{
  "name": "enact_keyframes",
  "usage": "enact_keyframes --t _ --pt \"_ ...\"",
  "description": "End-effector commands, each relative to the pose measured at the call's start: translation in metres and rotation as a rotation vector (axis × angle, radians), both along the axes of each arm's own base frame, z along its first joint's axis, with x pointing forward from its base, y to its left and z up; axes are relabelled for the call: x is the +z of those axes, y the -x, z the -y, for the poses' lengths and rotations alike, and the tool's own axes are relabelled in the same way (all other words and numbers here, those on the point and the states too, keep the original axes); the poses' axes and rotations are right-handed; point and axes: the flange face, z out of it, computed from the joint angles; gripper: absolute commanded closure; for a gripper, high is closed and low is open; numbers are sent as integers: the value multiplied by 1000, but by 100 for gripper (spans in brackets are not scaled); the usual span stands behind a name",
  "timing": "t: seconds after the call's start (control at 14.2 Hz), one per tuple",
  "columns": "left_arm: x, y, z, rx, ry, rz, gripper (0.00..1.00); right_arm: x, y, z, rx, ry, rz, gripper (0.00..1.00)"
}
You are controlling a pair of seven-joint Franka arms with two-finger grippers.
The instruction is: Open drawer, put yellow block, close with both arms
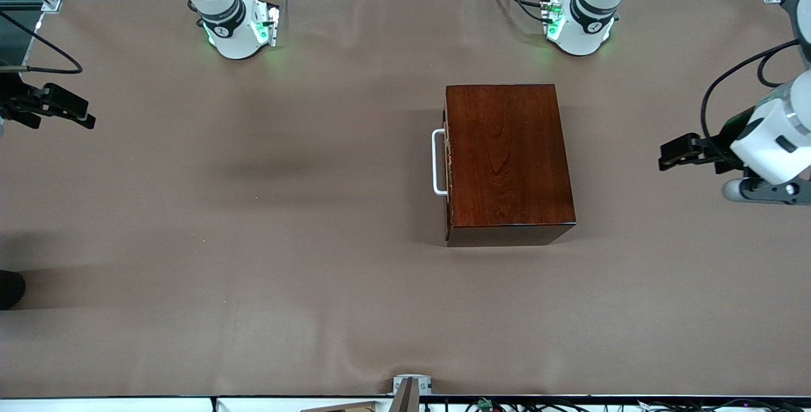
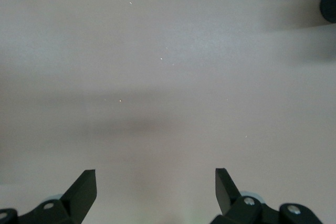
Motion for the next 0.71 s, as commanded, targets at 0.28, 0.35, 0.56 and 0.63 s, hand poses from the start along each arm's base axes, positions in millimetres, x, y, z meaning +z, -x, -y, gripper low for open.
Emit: enact_keyframes --t 0.28,0.35,0.56,0.63 --pt "13 50 2 29 2 58 0 8 5 0 -6 -2 8 0" --pt "13 50 0 34 6 58 0 8 5 -1 -5 -2 8 0" --pt "13 49 -2 37 6 58 0 7 4 -3 -2 -2 6 0" --pt "13 49 -3 39 4 58 0 7 4 -1 -5 -2 6 0"
